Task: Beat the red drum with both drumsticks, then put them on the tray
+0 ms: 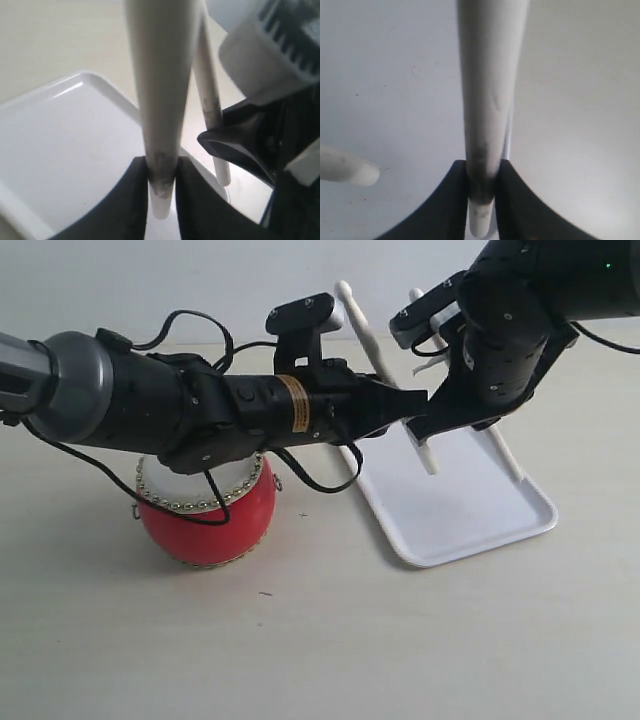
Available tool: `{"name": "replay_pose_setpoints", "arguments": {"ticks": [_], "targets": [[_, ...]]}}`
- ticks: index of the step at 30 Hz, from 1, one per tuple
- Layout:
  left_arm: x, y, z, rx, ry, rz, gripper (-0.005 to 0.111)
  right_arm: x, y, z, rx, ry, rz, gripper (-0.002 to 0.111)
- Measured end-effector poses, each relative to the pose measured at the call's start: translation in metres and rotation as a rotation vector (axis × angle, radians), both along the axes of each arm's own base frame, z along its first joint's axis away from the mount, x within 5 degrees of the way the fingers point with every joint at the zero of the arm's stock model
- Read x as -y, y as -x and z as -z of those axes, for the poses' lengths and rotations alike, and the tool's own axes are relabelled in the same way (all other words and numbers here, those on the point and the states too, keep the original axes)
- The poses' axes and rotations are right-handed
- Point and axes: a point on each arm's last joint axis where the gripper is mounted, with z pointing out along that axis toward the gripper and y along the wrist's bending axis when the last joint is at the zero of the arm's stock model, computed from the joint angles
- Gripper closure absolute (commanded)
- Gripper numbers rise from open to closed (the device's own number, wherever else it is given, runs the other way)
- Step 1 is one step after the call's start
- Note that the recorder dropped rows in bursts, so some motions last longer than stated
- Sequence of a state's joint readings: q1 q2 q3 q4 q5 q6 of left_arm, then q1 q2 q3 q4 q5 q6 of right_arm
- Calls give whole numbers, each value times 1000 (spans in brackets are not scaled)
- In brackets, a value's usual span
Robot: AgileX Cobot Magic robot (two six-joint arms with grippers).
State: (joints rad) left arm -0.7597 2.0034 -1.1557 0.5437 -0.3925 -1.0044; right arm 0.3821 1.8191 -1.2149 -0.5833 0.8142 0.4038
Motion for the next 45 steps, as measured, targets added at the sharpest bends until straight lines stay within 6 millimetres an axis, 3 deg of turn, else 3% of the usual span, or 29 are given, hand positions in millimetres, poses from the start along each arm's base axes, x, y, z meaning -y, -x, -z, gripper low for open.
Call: {"name": "replay_pose_setpoints", "arguments": {"ticks": [9, 15, 20, 27, 33, 41, 45], "targets": [[-4, -7, 31, -166, 16, -61, 107, -3, -12, 42, -64, -22, -20, 108], [-7, -17, 38, -274, 10, -24, 107, -5, -14, 49, -64, -29, -43, 108], [5, -24, 43, -341, 10, 34, 107, -7, -15, 48, -50, -40, -54, 108], [12, -34, 72, -467, -19, 38, 107, -8, -18, 56, -50, -38, -89, 108], [10, -34, 79, -454, -64, 47, 107, -7, -20, 92, -129, -14, -92, 108], [9, -35, 80, -446, -78, 41, 107, -8, -21, 94, -130, -11, -96, 108], [9, -35, 80, -445, -78, 42, 107, -8, -21, 94, -130, -11, -96, 97]]}}
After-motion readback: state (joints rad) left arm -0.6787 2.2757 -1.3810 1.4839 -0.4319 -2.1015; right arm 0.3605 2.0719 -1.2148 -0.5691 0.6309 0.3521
